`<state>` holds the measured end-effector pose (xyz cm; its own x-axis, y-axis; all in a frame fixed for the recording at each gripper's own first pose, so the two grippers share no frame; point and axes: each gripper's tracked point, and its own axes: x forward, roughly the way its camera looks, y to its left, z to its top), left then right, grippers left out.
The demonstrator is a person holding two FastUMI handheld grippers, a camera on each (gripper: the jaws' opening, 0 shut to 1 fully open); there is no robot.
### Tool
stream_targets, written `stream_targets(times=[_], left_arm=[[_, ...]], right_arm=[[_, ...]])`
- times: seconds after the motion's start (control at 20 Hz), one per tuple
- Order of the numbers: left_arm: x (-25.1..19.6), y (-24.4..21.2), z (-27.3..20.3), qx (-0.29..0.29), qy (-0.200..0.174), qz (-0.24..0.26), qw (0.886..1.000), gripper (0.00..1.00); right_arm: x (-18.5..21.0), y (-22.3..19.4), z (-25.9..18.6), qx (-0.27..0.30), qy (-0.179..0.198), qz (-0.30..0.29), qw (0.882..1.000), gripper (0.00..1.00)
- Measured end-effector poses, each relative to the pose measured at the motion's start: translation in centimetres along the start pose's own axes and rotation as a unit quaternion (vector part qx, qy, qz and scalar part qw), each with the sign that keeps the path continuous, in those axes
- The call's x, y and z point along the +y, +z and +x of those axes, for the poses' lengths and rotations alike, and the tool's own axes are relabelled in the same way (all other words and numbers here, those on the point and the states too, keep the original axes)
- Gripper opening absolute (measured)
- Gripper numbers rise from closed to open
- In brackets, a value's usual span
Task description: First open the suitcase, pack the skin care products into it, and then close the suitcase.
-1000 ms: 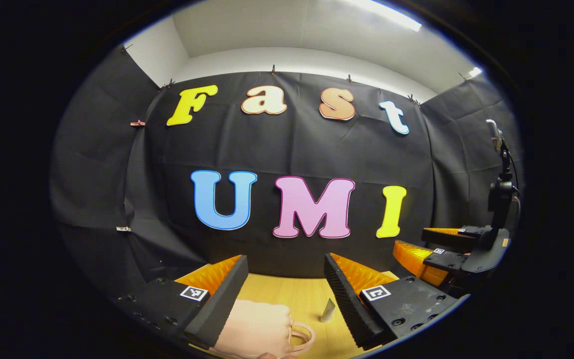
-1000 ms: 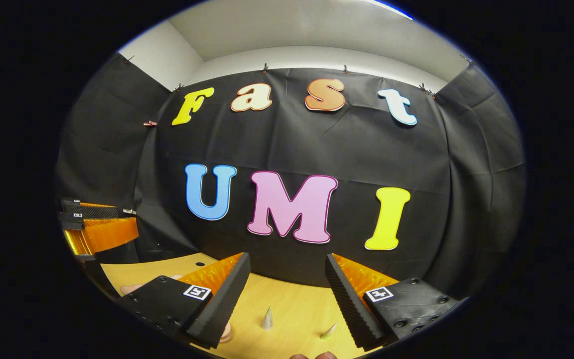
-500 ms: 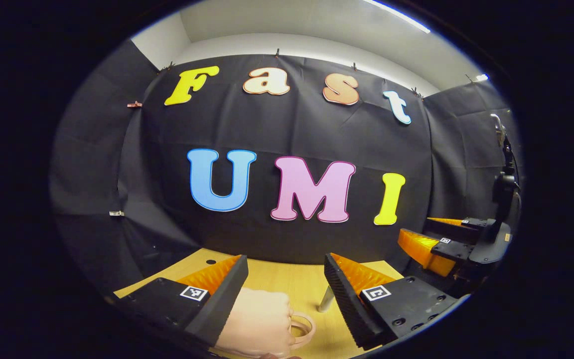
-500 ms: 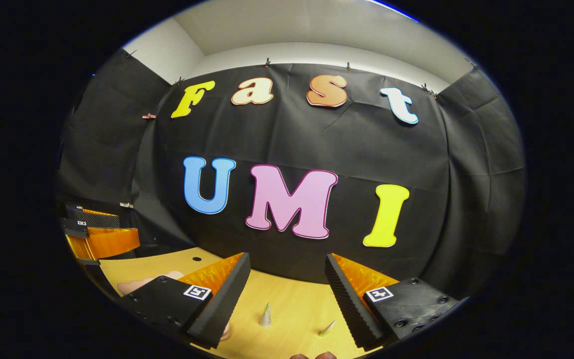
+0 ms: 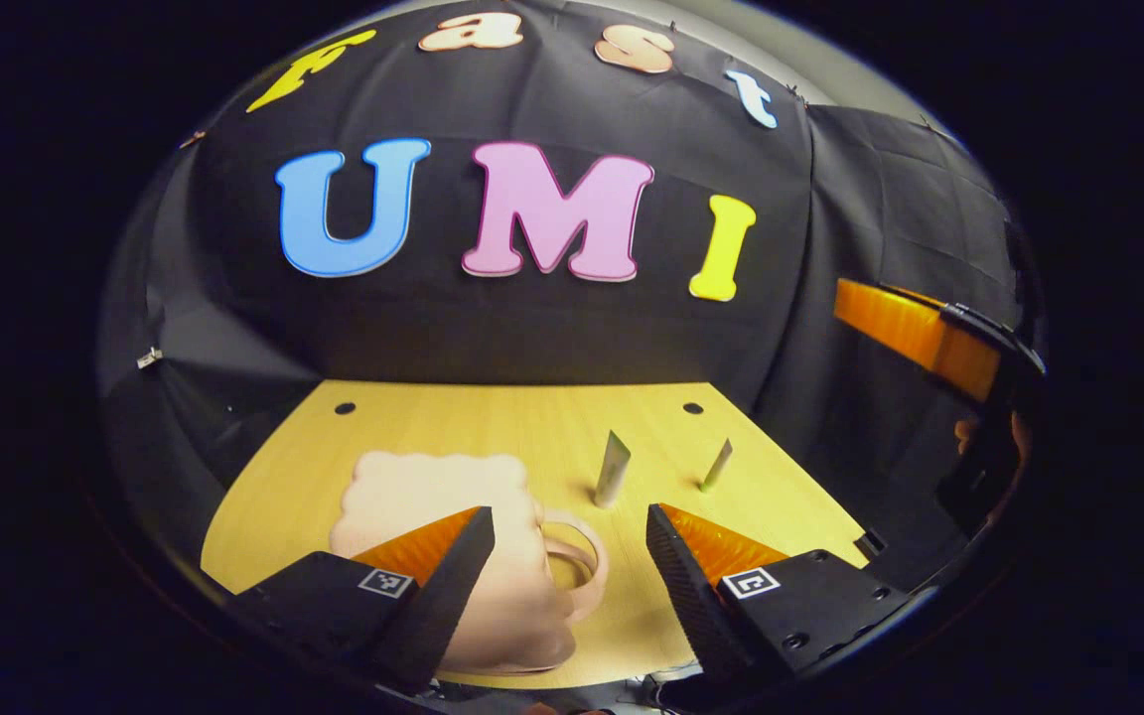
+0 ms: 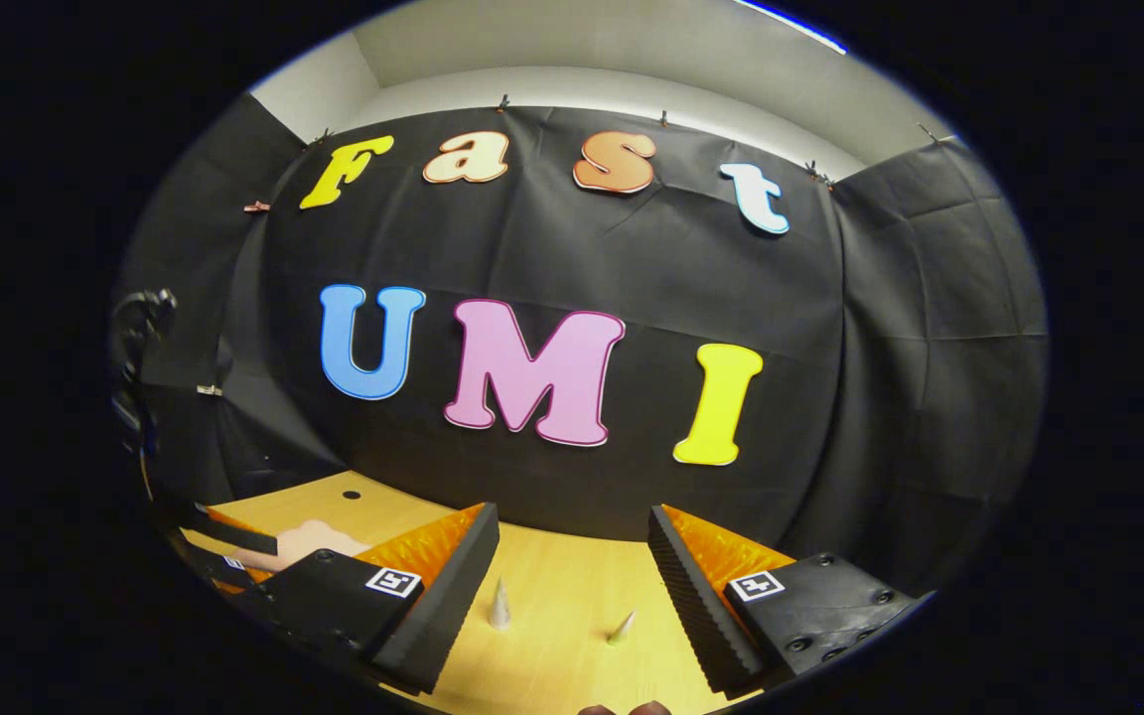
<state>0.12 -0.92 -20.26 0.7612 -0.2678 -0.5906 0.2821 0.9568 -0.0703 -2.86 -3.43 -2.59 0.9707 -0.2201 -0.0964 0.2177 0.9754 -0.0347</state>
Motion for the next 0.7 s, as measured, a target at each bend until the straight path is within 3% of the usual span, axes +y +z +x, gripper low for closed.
stream_targets(times=[0.1,0.3,0.5,0.7], left_arm=[[0.0,-2.3,2.1,0.053,-0.001,0.003,0.999,0.94],[-1.0,-5.9,5.7,0.148,0.0,-0.026,0.989,0.97],[-2.5,-6.4,9.4,0.188,-0.002,-0.018,0.982,0.97],[-2.2,-8.1,13.1,0.247,0.032,-0.022,0.968,0.98]], right_arm=[[-1.7,-1.0,-0.1,0.008,-0.008,-0.004,1.0,0.94],[-6.0,-4.3,0.0,0.033,-0.029,0.018,0.999,0.96],[-10.0,-7.8,0.4,0.064,-0.046,0.038,0.996,0.96],[-13.5,-10.1,0.8,0.082,-0.053,0.045,0.994,0.96]])
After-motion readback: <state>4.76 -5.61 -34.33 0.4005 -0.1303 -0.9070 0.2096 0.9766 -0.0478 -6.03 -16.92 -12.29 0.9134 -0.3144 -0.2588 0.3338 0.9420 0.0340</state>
